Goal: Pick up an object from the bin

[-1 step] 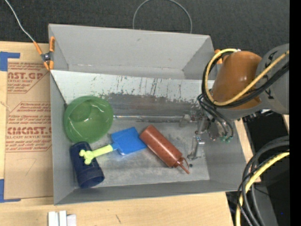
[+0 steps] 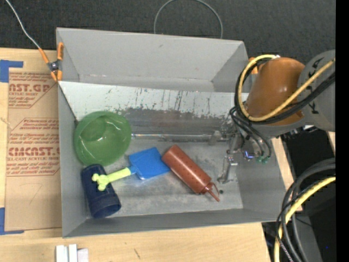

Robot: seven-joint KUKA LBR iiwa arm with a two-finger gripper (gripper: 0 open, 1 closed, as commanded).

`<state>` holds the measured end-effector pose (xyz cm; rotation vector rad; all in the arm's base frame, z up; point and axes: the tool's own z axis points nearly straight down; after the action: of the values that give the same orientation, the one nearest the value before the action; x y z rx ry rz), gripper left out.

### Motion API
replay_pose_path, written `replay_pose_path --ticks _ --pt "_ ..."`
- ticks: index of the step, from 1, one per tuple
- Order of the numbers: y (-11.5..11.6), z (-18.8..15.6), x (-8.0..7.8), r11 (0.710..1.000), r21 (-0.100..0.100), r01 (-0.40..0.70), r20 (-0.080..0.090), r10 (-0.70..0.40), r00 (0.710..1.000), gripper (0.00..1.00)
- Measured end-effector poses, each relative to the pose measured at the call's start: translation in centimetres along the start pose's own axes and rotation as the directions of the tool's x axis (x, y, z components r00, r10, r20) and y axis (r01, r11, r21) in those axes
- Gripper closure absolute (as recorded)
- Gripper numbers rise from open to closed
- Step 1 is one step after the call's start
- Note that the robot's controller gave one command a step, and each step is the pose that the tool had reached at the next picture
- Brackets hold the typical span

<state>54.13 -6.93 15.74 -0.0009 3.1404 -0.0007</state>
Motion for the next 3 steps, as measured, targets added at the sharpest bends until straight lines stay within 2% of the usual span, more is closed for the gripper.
replay_pose_path --ticks 1,2,3 --pt "6.2 7.9 2.8 0.995 -0.001 0.100 -0.003 -0.100 0.995 0.00" --pt "5.8 8.2 4.0 1.000 -0.001 0.010 0.000 -0.010 1.000 1.00" --pt "5.7 8.2 4.0 1.000 -0.001 0.009 0.000 -0.009 1.000 1.00"
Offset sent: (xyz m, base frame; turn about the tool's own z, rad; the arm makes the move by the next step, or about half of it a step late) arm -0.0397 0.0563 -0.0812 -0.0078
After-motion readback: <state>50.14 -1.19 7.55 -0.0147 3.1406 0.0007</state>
